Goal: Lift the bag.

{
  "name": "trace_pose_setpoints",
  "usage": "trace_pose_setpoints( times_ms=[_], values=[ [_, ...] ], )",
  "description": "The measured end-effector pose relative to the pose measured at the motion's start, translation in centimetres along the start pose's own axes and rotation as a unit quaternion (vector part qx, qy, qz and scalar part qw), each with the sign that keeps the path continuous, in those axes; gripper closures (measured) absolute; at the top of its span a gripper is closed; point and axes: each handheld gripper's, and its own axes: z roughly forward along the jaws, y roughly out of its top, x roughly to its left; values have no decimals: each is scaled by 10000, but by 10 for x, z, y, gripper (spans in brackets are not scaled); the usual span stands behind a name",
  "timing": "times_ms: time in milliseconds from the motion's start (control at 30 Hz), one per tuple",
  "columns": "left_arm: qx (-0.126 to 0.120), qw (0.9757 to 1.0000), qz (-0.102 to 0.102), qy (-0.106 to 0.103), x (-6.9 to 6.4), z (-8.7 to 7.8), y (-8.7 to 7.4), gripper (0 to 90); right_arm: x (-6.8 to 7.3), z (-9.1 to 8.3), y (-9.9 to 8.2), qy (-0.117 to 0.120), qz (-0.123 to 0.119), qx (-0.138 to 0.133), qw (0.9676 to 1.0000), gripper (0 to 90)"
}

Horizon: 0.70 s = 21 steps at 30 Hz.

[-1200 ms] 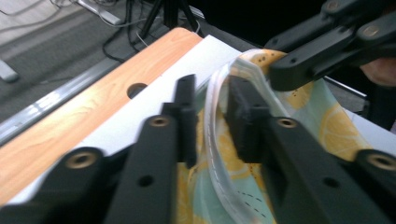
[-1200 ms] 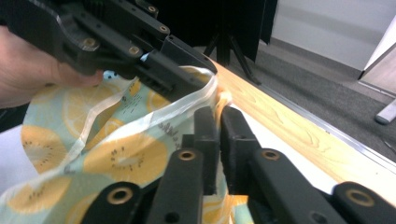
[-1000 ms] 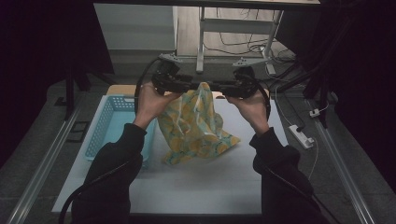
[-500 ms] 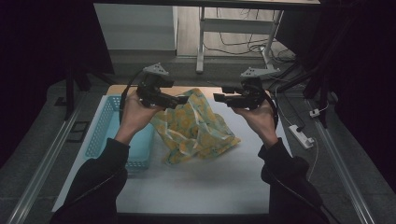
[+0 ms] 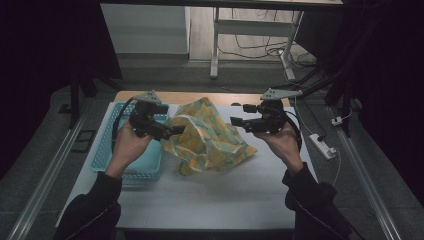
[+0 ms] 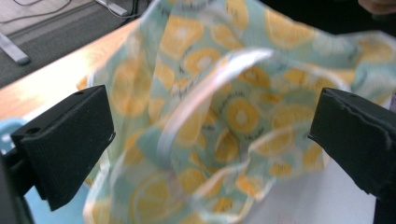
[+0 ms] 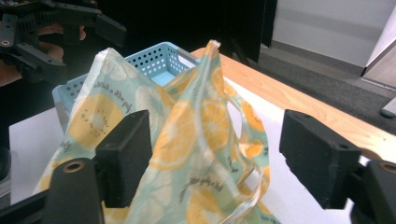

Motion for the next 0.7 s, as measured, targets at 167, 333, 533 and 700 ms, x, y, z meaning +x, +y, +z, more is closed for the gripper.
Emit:
trace_pose_setpoints(
  times_ms=[167, 333, 533, 700],
  values=[
    [6, 10000, 3, -11, -3, -7, -19, 0, 2, -6, -12, -22, 52, 3, 10000, 187],
    [-7, 10000, -3, 9, -10, -16, -36, 0, 6, -14, -25, -63, 96, 61, 9999, 137],
    [-20, 9999, -107, 54, -18, -24, -60, 0, 11, -27, -45, -142, 133, 132, 9997, 96],
    [20, 9996, -251, 108, -21, -31, -85, 0, 15, -36, -65, -231, 161, 210, 9994, 64]
  ],
)
